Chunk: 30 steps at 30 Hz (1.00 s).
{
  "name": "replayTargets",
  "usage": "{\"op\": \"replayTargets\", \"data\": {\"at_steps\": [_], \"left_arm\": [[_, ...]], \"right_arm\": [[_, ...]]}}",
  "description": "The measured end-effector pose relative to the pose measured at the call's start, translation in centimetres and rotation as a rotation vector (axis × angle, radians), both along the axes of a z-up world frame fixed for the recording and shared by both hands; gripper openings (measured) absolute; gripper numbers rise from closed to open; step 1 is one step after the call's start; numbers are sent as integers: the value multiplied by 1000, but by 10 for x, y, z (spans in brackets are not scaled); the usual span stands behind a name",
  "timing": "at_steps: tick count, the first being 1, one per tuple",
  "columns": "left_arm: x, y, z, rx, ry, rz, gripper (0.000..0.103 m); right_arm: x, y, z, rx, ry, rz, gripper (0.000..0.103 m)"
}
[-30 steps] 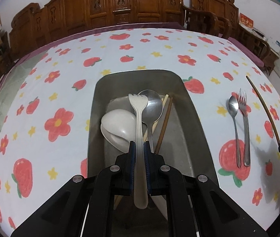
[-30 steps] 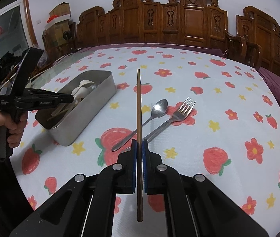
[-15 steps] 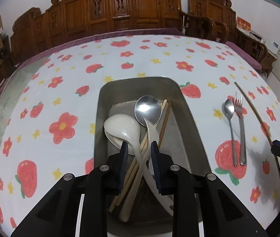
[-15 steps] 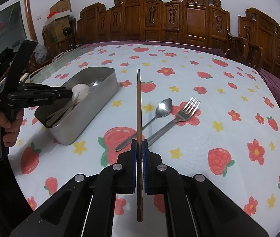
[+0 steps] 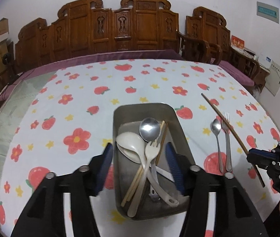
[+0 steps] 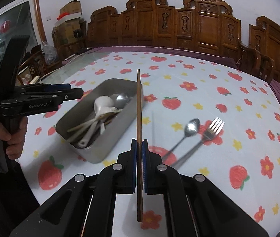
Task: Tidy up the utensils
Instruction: 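Lower the white plastic fork into the grey tray and open the left tool, then lower the dark chopstick into the grey tray and open the right tool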
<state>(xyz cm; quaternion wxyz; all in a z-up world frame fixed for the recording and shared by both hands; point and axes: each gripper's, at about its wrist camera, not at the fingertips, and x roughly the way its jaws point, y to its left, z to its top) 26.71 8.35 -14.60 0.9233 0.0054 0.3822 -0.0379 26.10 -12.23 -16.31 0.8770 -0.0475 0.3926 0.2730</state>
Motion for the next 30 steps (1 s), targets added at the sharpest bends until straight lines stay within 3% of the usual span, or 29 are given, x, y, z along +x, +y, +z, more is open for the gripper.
{"op": "replayTargets", "data": {"at_steps": [2,6,30], "left_arm": [[-1,3,2,-6,-9,5,73],[-2,13,6,-18,-34,21,87],[-5,63,27,-69,-80,104,88]], "right_arm": [[2,6,1,2,3,3,6],[6,19,1,8,10,10,6],[45,97,-17,92,148,-35,6]]}}
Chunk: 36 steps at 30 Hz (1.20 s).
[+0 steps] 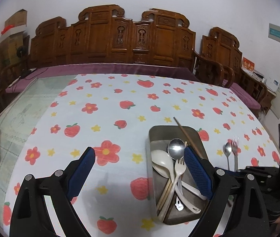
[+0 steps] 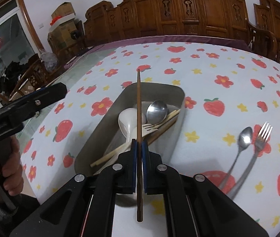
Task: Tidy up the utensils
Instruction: 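Lower the dark chopstick into the grey tray and open the right tool, then grasp the steel fork with the right tool while the left tool approaches the steel spoon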
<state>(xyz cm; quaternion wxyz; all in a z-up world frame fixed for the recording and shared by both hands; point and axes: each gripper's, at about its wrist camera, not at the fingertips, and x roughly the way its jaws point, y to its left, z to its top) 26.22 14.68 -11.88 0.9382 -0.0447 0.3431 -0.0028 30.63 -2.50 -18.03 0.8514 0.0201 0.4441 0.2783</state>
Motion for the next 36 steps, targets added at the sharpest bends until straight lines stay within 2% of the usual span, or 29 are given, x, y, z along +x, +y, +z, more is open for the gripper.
{"op": "replayTargets", "data": {"at_steps": [9,19,26,36], "left_arm": [[-1,6,2,-3,-5,12,88],[-1,5,2,-3,-5,12,88],[-1,3,2,-1,-2,5,88],[-2,-37,2,14,-8,-77,88]], "right_arm": [[13,25,-14,-8,28,-22,6],[14,28,-28,-18,49,-41,9],[5,16,-14,4,-18,-4,9],[-7,-47,19,-11,-129,-29,9]]}}
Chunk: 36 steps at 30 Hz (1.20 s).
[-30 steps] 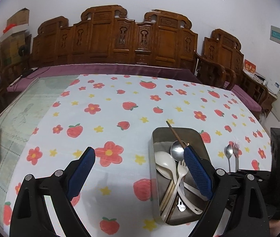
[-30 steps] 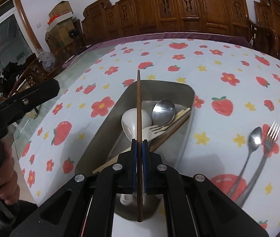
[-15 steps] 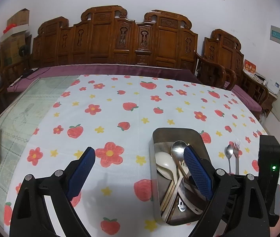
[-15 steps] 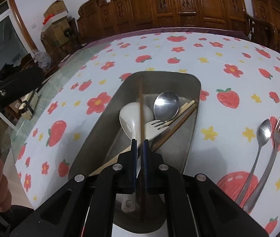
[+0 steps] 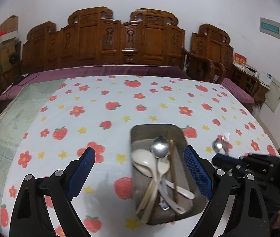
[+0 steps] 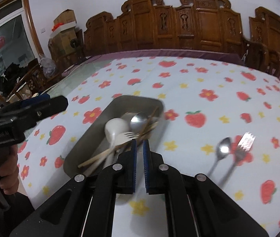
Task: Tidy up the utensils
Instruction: 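Grasp the steel fork with the right tool while the left tool approaches the steel spoon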
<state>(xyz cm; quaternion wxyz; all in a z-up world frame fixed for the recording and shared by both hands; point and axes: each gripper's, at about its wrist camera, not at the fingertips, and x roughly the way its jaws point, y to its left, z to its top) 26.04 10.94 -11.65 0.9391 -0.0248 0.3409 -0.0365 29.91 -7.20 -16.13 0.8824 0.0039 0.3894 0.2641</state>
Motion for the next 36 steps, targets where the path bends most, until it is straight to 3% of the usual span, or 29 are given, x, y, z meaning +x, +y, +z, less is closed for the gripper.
{"op": "replayTargets", "data": {"at_steps": [5,9,11,19,25,31,36], "left_arm": [[0,-29,-3,8,4,-59,88],[0,-52,-5,12,5,-101,88],[0,-61,-7,13,7,-118,88],[1,-84,-16,13,21,-147,88],[0,-92,-19,8,26,-154,88],[-2,-99,-19,16,20,-169,88],[-4,-109,-20,31,17,-189,88]], "right_arm": [[-2,-44,3,-67,-28,-58,9],[2,-80,-10,-119,-16,-118,25],[5,-92,-20,-143,0,-144,26],[25,-99,-67,-197,94,-188,34],[47,-85,-87,-246,141,-232,35],[57,-87,-87,-280,152,-248,35],[57,-104,-86,-285,171,-253,14]]}}
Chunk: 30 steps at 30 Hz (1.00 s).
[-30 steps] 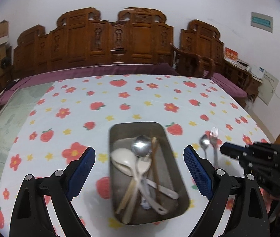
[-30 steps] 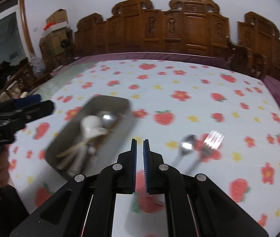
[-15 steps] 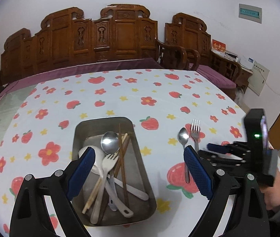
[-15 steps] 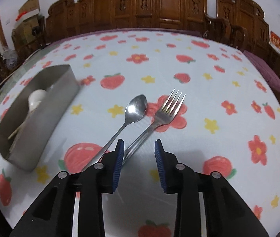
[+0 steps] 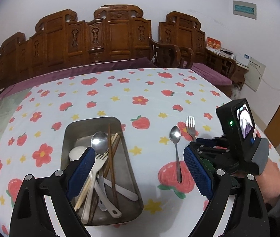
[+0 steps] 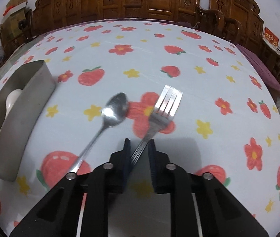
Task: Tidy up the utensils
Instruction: 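Grasp the steel fork with the right tool while the left tool approaches the steel spoon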
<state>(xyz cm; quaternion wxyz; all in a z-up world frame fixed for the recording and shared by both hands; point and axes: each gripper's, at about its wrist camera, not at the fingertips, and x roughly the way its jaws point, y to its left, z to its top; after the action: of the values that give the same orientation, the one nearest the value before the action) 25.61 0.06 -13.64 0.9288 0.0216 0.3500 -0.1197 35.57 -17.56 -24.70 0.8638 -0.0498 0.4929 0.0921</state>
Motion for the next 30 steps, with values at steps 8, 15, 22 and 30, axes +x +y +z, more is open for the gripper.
{"op": "replayTargets", "data": {"at_steps": [8,15,22,30], "left_arm": [[-4,-23,-4,25,3,-46,88],[4,-51,-9,52,33,-78,88],[29,-73,-20,90,74,-83,81],[72,-103,-46,94,158,-92,74]], "right_arm": [[-18,-39,2,-43,14,40,8],[-32,-63,4,-21,-27,39,8],[-34,-73,0,12,-40,55,9],[-35,-85,0,41,-50,63,9]]}}
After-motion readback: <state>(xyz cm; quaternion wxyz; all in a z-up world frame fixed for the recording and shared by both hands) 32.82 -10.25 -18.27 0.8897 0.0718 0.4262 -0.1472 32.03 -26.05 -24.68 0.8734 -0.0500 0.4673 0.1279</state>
